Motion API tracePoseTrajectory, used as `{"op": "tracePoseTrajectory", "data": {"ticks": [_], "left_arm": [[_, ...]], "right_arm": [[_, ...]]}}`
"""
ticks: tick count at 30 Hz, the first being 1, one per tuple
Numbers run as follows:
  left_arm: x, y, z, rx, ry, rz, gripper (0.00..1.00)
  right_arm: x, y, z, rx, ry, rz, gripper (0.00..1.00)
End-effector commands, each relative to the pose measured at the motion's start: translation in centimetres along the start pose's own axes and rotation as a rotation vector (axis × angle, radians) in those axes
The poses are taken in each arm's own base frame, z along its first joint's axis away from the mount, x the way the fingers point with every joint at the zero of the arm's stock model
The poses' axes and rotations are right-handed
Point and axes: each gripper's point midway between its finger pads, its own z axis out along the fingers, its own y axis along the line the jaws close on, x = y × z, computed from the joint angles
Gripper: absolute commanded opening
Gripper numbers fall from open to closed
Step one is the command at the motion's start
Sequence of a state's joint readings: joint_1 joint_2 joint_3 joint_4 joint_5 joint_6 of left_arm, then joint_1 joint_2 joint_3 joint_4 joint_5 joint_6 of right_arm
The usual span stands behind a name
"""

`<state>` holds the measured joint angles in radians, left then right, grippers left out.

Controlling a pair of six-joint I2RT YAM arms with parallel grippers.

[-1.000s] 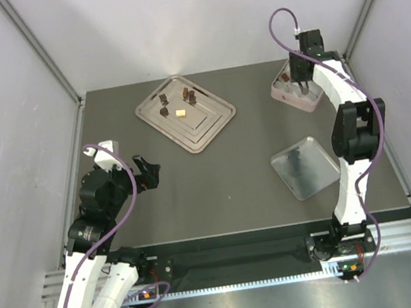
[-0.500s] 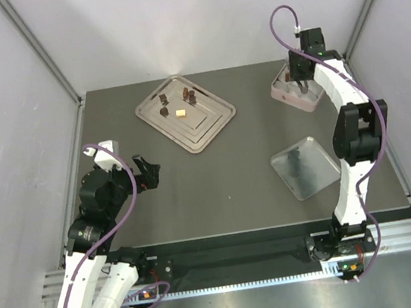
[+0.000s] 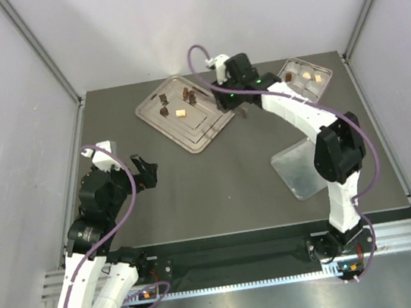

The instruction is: Pack the chocolate

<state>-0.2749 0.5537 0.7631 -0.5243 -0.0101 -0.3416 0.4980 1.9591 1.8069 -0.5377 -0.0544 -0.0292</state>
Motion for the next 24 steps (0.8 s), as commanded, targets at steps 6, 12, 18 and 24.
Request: {"op": "tracePoseTrajectory", "data": {"ticks": [6,12,18,24], "left_arm": [[-1.8,-0.2,-0.2,-0.001,-0.073,0.001,0.99],[-1.8,-0.2,-0.2,0.002,-0.071,0.001,0.99],[-1.8,-0.4,-0.2,0.013,-0.071,0.000,0.99],[-1.7,-0.5,-0.1,0.017,-0.066,0.002,0.99]], "right_arm": [[-0.6,6.1,2.7,-0.171,-0.071,-0.221,0.50],[0.0,5.9,5.2,-0.159,-0.043,-0.235,0.50],[1.3,6.4,7.1,-0.182,-0.015,-0.239,0.50],[1.0,6.2,8.4,-0.166,-0.017,-0.254,0.50]]}}
